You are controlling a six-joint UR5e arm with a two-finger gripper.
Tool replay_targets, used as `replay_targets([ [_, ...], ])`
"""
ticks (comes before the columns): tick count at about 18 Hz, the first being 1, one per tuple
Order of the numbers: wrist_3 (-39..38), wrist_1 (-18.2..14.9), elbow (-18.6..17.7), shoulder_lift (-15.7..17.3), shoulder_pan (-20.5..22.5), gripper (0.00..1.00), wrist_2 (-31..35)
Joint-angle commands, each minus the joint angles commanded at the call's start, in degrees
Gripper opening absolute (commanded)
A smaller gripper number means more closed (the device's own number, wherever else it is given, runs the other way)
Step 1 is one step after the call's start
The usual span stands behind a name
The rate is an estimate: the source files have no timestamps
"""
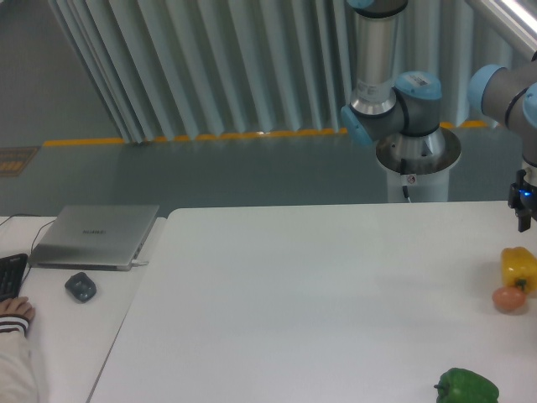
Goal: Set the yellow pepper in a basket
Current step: 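Open the gripper and position it above the yellow pepper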
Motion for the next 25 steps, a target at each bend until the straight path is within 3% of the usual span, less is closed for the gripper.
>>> replay_targets([
  [7, -11.1, 0.1, -3.1, 1.2, 2.7, 1.00, -1.0],
  [13, -15.1, -0.3, -4.7, 2.9, 5.5, 1.00, -2.8],
  [18, -18.9, 0.0, -6.4, 3.6, 9.5, 1.00, -8.9],
  [25, -28.8, 0.4, -6.9, 3.3, 9.5, 1.00, -14.4],
])
